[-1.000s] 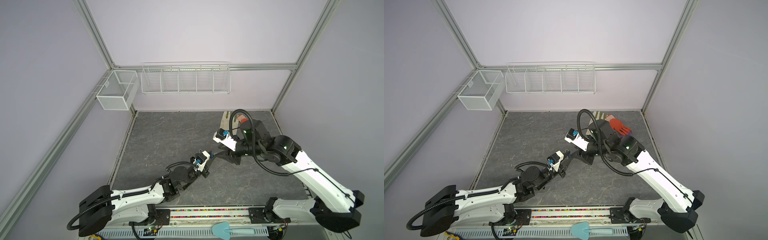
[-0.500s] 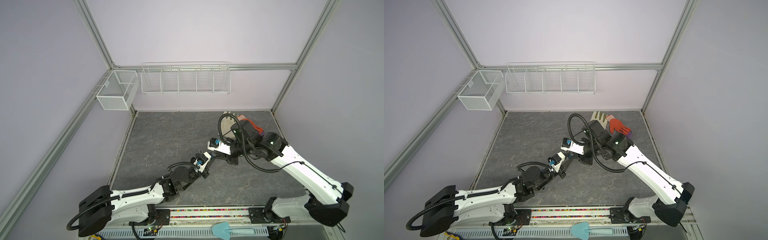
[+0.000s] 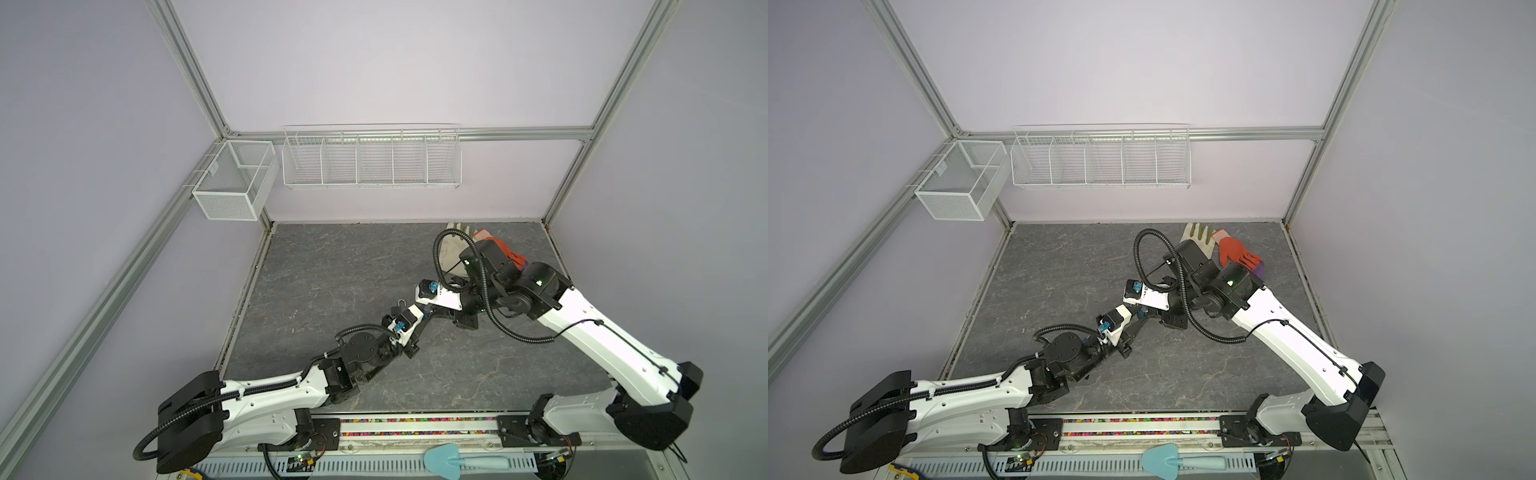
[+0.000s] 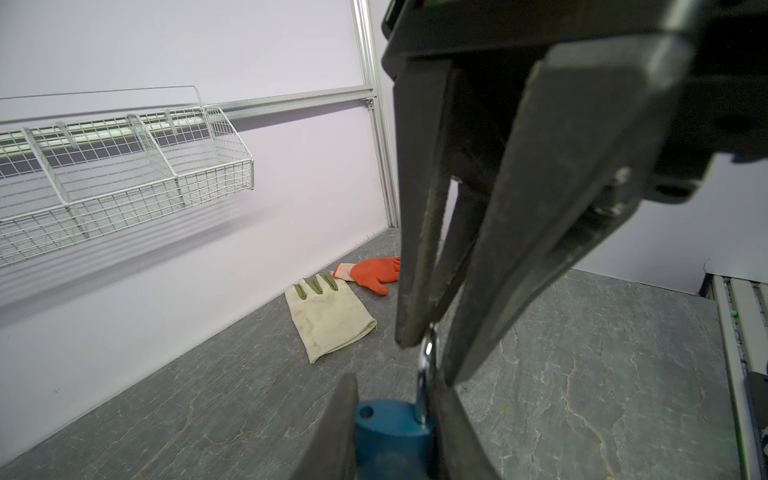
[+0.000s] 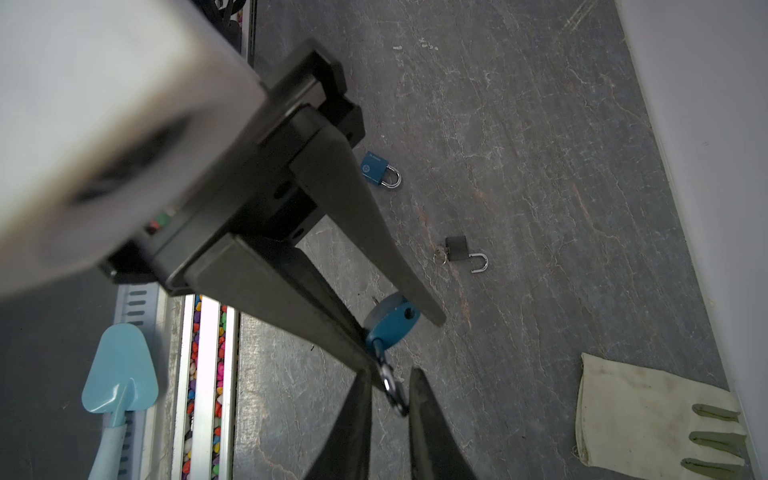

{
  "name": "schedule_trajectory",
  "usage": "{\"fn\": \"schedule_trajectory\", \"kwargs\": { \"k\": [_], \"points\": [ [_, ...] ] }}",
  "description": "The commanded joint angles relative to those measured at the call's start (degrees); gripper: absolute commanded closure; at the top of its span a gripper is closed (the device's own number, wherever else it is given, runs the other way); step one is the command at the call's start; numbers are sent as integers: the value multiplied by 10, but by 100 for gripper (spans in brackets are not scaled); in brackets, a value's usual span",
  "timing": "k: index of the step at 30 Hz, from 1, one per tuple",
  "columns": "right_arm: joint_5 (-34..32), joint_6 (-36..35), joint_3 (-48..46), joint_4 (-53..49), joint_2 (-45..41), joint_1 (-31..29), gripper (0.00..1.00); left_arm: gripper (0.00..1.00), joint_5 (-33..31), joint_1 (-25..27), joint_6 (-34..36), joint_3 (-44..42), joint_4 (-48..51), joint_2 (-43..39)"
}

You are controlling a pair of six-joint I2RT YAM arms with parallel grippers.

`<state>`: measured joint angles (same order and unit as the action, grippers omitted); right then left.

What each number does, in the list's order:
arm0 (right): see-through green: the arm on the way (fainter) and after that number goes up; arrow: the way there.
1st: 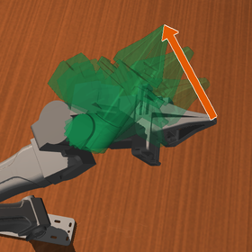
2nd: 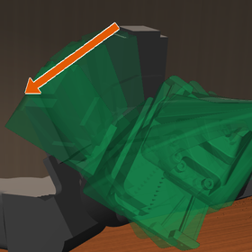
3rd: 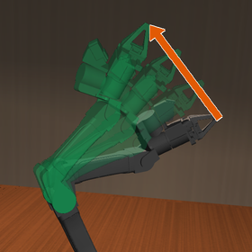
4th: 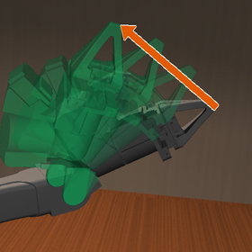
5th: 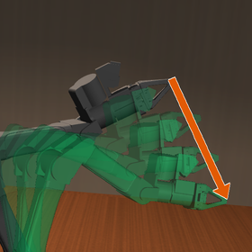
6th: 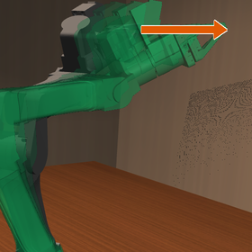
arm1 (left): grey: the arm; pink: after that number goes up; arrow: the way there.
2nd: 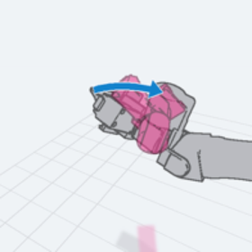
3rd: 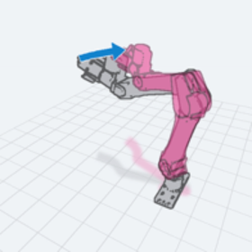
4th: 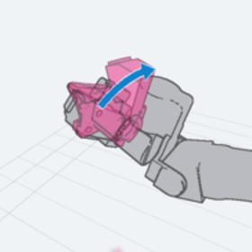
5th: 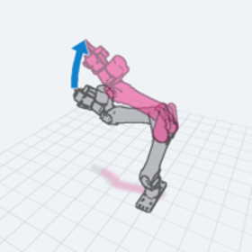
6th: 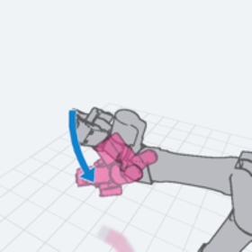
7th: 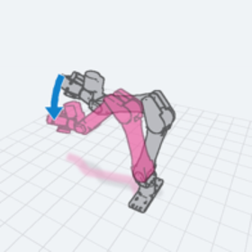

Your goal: Unlock with the key

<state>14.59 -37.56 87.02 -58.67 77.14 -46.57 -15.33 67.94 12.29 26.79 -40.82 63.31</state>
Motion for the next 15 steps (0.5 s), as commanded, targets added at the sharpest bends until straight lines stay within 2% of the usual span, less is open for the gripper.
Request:
{"fn": "schedule_trajectory", "kwargs": {
  "k": [1,15],
  "points": [
    [9,-21,9,-18,10,3,80,100,6,2,2,22,-12,-8],
    [13,-33,7,-13,7,3,85,100,14,2,-3,32,-3,-3]
  ]
}}
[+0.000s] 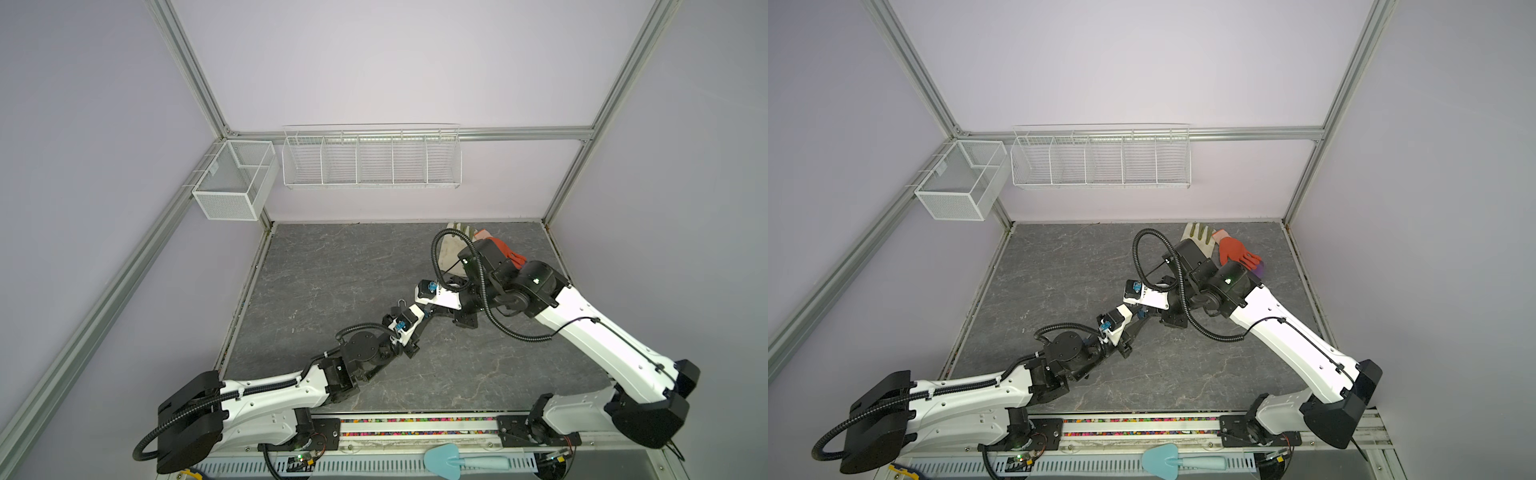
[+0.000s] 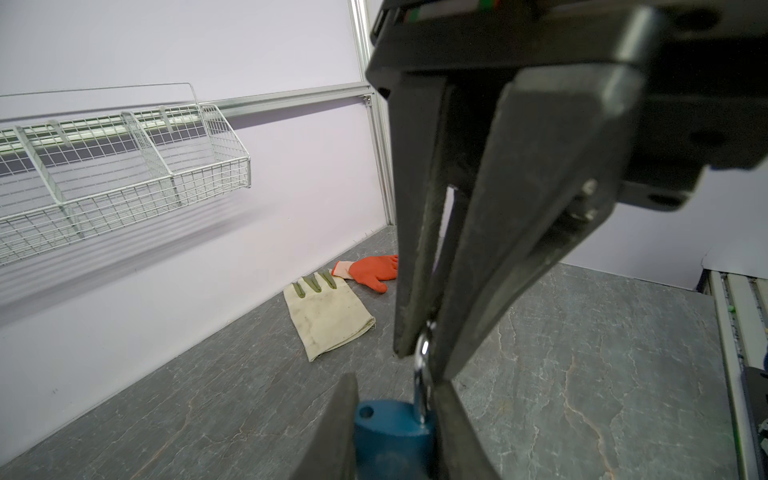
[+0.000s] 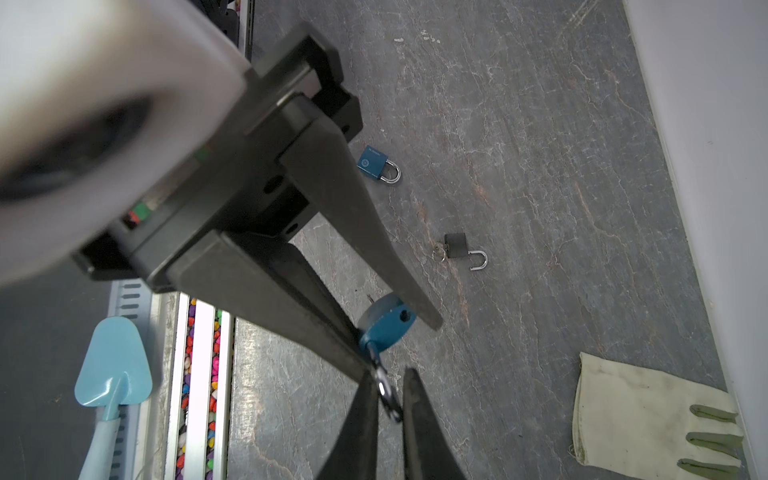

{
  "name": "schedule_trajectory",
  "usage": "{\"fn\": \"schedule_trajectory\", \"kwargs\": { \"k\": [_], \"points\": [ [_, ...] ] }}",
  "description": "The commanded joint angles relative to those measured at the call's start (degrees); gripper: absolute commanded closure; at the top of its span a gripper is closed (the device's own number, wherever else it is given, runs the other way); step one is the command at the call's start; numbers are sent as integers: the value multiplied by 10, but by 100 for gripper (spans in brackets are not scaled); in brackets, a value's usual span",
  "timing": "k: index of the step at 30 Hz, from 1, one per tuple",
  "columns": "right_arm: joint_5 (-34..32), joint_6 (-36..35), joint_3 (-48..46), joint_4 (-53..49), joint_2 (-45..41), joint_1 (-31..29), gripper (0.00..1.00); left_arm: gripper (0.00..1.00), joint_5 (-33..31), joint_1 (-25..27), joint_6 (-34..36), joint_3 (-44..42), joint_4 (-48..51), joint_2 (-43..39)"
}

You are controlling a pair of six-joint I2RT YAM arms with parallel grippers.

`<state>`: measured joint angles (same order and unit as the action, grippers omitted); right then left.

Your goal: Unlock with the key

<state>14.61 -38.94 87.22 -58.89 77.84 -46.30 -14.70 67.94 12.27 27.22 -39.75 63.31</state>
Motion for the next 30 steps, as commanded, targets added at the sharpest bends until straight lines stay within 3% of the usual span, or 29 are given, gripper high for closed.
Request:
{"fn": "schedule_trajectory", "kwargs": {
  "k": [1,5,16,23,30],
  "points": [
    [11,-22,3,-10,-1,0,87,100,7,2,-4,28,-13,-4],
    [11,-35,3,-13,-4,1,93,100,3,2,-6,28,-13,-6],
    [16,-46,1,-3,-6,1,94,100,-6,2,-8,31,0,-7],
    [-1,-43,0,8,-14,1,94,75,-14,1,-12,30,13,-11],
    [-5,-49,-2,8,-25,2,94,62,-12,-2,-31,16,39,-36]
  ]
}}
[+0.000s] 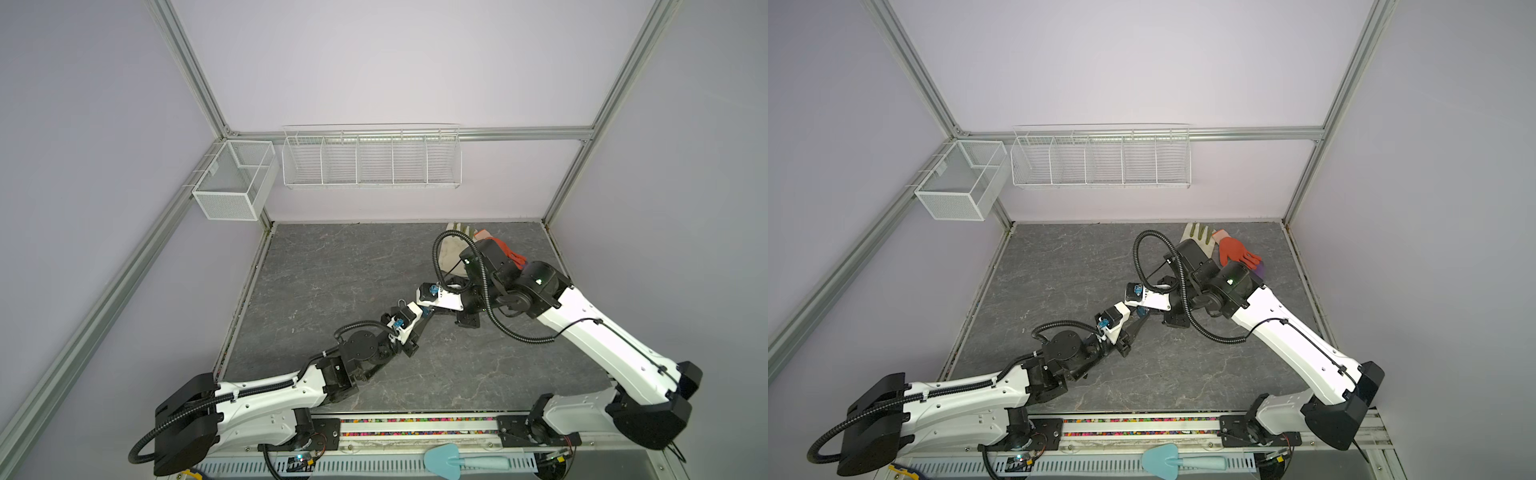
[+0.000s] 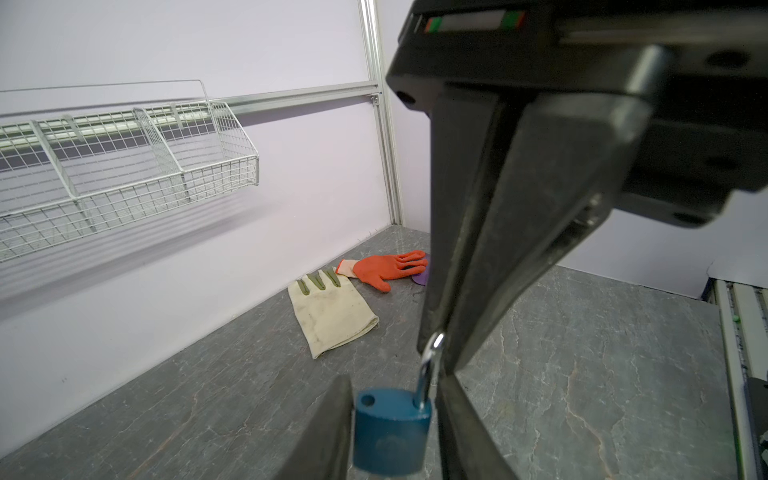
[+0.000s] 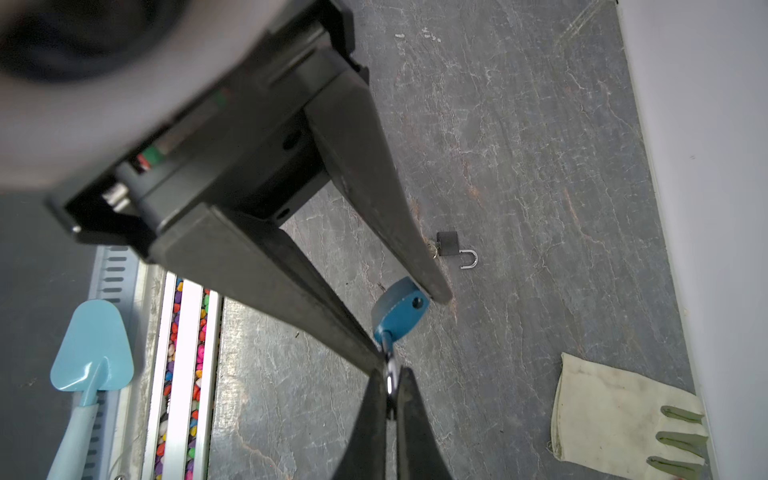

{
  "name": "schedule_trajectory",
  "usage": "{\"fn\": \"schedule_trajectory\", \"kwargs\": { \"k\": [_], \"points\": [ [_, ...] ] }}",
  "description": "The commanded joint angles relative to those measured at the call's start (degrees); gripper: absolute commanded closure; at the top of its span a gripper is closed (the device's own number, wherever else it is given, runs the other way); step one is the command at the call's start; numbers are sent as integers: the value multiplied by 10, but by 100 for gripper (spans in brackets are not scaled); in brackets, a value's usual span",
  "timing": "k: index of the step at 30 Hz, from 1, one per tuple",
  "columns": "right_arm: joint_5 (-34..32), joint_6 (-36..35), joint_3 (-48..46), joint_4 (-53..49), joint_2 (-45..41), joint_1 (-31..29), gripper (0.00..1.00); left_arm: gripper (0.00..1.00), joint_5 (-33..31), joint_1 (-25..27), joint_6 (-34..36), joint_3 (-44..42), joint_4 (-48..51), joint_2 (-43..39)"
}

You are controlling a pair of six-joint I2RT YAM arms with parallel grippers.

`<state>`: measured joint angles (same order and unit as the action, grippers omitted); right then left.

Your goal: Unlock with the key

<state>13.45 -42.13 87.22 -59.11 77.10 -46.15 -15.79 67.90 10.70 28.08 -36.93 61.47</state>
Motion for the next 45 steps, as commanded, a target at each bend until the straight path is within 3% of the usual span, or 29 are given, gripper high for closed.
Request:
{"fn": "schedule_trajectory", "kwargs": {
  "k": [1,7,10,14,24,29,33,45],
  "points": [
    [6,-18,-2,9,-17,1,94,60,3,-2,-19,8,19,-24],
    [8,-21,6,5,-15,1,94,46,45,-14,-35,5,66,-45],
    [8,-23,11,0,-15,1,94,45,95,-40,-58,9,101,-53],
    [11,-22,15,-3,-16,1,94,44,114,-56,-68,7,107,-54],
    [21,-20,14,-4,-16,1,94,51,121,-58,-61,11,47,-24],
    [29,-18,12,-4,-18,1,94,52,82,-58,-48,3,6,-12],
    [27,-17,13,-4,-21,1,94,62,98,-58,-40,12,15,-9],
    [31,-16,12,1,-31,1,94,62,115,-61,-42,6,18,-4]
  ]
}}
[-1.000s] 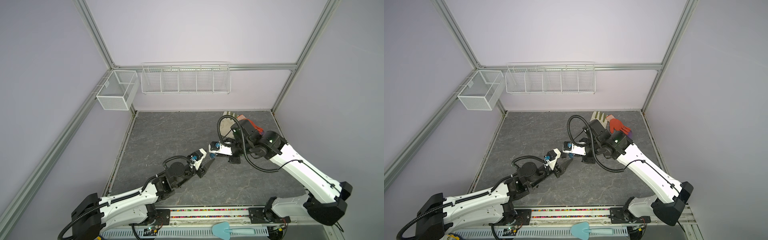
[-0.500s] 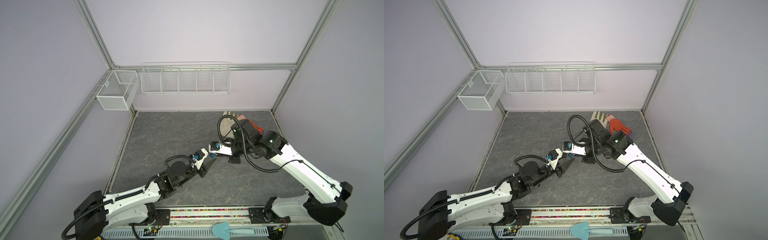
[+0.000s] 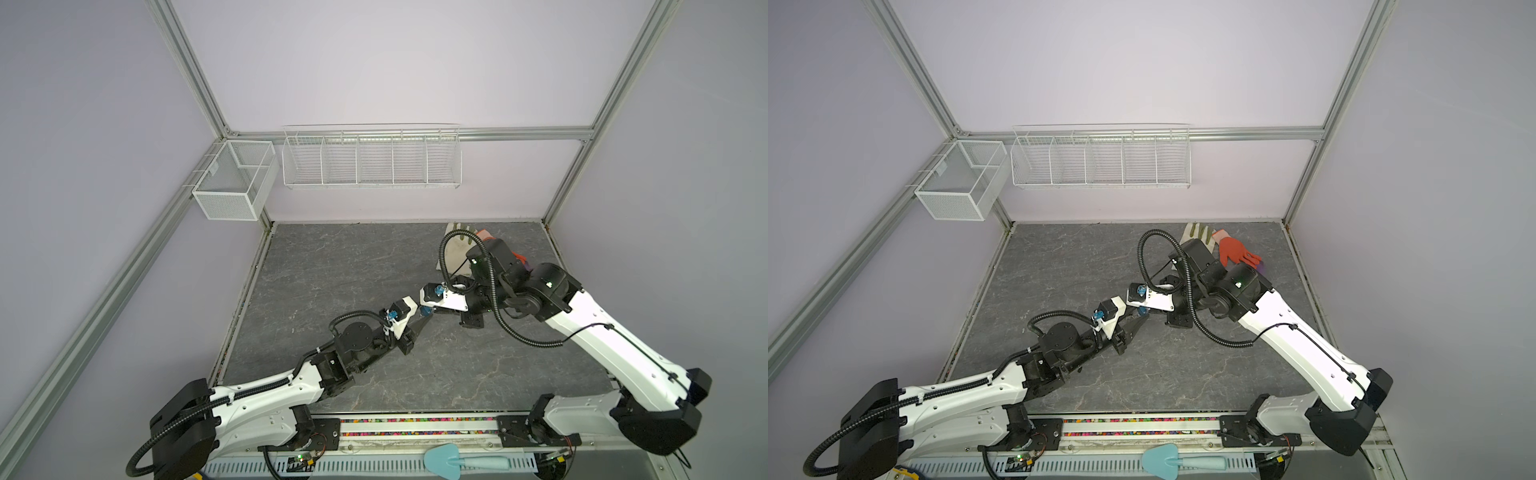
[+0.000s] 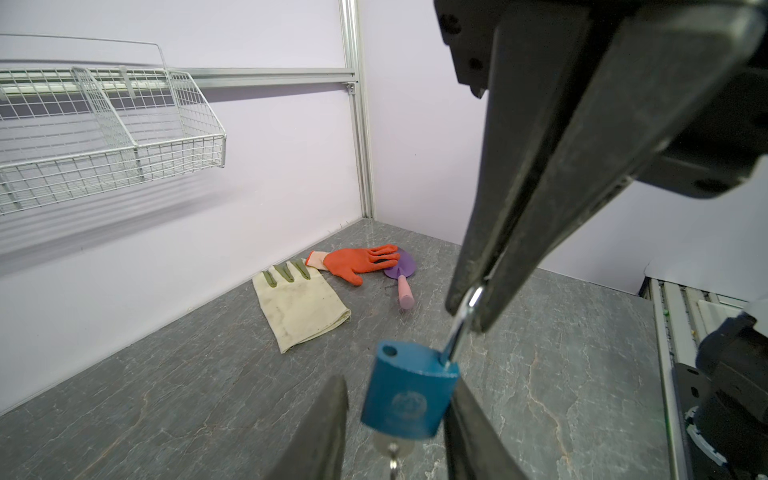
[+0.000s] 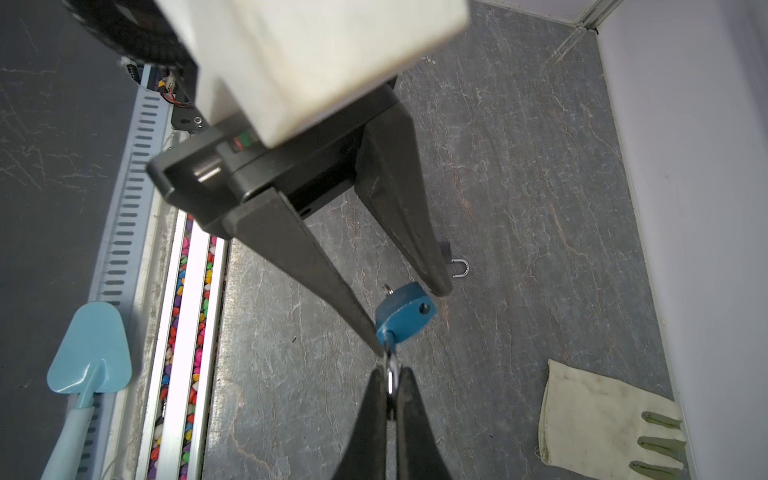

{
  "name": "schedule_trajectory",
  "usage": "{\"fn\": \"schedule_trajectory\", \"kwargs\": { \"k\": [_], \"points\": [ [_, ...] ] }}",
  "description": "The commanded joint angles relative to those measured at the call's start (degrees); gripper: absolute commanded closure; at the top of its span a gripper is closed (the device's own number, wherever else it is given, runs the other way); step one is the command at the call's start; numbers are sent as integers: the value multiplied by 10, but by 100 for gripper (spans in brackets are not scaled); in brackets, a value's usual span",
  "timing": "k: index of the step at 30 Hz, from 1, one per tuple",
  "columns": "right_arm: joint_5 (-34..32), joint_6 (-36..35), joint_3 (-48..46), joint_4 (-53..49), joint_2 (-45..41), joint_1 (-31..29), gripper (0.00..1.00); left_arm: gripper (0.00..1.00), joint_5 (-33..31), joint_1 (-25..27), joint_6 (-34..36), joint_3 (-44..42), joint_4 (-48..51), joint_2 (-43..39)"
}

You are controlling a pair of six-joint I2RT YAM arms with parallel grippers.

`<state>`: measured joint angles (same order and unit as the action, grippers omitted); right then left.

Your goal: Unlock with the key

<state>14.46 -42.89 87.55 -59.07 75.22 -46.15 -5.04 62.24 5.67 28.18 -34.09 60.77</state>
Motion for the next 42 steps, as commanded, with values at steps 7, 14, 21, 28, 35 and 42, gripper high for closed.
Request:
{"fn": "schedule_trajectory", "kwargs": {
  "k": [7,14,21,28,35,42],
  "points": [
    [21,-7,8,0,-9,1,94,64,7,-5,8,8,-18,2],
    [22,-5,8,1,-9,1,94,73,7,-5,12,2,-27,-1],
    [21,9,7,1,-8,3,94,77,4,-5,13,-1,-36,-3],
    [11,56,7,3,-5,5,94,83,-52,-4,27,0,-60,7],
    [18,95,5,-10,4,5,94,87,-104,-3,26,9,-72,20],
    [17,115,9,-10,9,4,94,90,-127,-2,15,16,-73,36]
  ]
}}
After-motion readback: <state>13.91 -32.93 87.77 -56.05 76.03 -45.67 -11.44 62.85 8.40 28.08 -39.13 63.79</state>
